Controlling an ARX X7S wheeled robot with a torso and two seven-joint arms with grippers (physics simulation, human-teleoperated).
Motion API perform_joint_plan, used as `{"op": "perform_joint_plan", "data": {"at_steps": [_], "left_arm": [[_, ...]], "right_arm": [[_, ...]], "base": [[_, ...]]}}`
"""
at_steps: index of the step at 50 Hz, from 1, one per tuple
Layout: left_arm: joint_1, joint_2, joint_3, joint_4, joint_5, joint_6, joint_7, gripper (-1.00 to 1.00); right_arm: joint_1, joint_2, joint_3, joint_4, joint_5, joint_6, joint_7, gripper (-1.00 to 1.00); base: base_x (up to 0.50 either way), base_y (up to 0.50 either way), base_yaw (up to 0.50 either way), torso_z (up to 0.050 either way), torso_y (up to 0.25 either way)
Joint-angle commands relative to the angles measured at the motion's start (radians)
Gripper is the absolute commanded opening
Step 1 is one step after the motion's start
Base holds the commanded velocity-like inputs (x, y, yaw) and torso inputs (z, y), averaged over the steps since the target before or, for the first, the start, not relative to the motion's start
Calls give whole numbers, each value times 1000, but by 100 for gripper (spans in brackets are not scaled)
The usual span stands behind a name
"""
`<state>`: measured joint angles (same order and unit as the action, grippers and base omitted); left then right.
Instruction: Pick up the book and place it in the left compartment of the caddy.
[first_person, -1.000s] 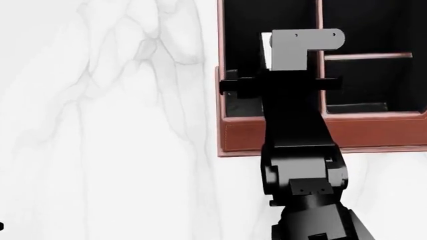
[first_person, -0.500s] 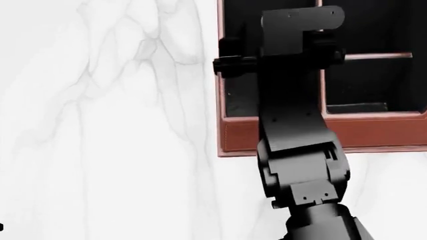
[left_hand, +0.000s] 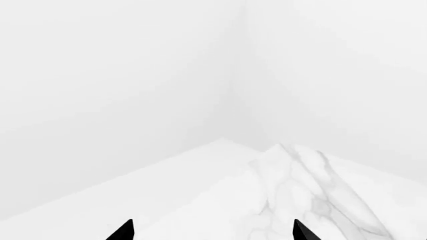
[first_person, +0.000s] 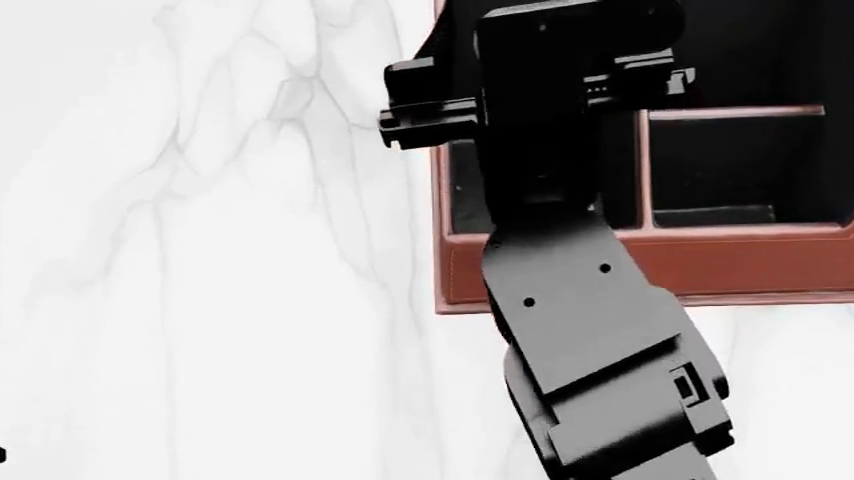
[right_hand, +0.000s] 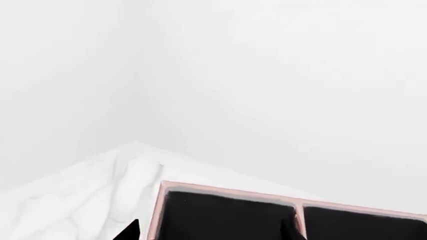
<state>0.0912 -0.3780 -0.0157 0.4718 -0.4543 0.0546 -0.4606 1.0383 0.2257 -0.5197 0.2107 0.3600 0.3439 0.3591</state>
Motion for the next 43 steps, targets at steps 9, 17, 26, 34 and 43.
{"op": "perform_joint_plan", "data": {"at_steps": [9,17,26,34,43], "left_arm": [[21,14,-10,34,26,-4,40,100],[22,12,-10,35,23,-2,39,100],[25,12,-7,41,24,4,39,100],[40,17,5,61,50,34,43,100],[58,43,-5,64,76,111,41,100]], "right_arm": [[-89,65,-53,-446,-102,160,115,100],[-95,69,-59,-450,-110,148,121,100],[-106,69,-44,-450,-109,134,138,100],[-140,90,-38,-511,-142,116,184,100],[-167,106,-78,-558,-203,110,219,100]], "base": [[0,0,0,0,0],[0,0,0,0,0],[0,0,0,0,0],[0,0,0,0,0],[0,0,0,0,0]]}}
